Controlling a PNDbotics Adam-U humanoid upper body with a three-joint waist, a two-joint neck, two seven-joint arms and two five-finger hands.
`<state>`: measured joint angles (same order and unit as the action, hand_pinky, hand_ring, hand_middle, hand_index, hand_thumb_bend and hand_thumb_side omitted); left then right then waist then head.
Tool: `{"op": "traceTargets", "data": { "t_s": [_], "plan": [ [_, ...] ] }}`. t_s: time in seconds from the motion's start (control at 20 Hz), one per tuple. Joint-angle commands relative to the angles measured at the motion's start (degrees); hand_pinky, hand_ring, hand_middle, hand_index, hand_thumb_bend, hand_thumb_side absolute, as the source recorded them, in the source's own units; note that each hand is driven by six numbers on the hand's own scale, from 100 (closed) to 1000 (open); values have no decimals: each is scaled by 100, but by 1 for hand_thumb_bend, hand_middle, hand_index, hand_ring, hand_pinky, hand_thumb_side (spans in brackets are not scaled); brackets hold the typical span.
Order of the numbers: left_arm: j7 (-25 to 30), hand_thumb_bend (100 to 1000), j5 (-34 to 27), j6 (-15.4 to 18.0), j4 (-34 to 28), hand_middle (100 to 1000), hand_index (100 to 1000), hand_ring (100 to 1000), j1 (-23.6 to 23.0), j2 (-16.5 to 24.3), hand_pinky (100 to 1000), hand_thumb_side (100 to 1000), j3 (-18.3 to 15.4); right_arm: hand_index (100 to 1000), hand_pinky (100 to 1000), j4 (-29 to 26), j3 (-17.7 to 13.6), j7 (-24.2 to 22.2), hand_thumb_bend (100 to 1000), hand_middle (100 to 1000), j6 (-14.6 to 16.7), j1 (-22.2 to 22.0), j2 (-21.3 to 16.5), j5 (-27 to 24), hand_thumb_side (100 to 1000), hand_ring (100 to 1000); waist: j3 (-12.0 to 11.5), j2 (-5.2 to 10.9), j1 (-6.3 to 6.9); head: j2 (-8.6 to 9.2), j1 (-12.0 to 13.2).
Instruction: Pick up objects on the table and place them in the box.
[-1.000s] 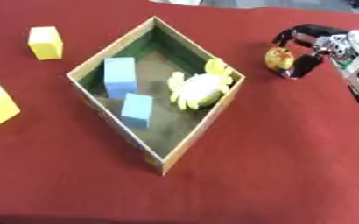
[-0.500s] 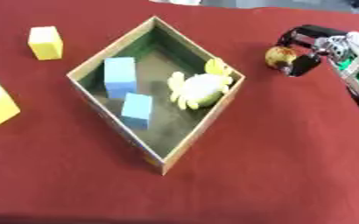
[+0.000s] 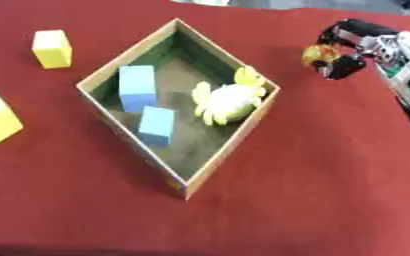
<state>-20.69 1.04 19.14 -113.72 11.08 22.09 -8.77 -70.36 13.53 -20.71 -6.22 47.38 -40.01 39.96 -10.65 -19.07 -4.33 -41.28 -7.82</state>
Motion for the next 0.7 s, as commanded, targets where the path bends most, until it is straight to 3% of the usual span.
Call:
{"op": "traceTargets", "data": {
  "t_s": [0.05,0.3,0.45,0.7],
  "plan": [
    [13,168,6,-9,-87,769,845,786,15,100,960,784,-54,621,828,-857,-147,123,100,491,-45,141,-360,-120,100,795,7,75,32,-23,7],
    [16,170,0,-2,-87,769,845,786,20,119,960,781,-46,620,822,-2576,35,-210,100,490,-22,231,-504,-522,100,782,5,101,24,-29,-16],
    [20,171,-13,2,-87,769,845,786,34,130,959,779,-35,622,820,-3450,297,-597,100,492,19,437,-393,-772,100,779,-4,123,22,-35,-52],
    [34,171,-33,3,-87,769,845,786,49,127,959,778,-21,631,818,-4051,712,-1232,100,501,51,889,119,-931,100,775,-37,147,29,-29,-109]
  ]
}}
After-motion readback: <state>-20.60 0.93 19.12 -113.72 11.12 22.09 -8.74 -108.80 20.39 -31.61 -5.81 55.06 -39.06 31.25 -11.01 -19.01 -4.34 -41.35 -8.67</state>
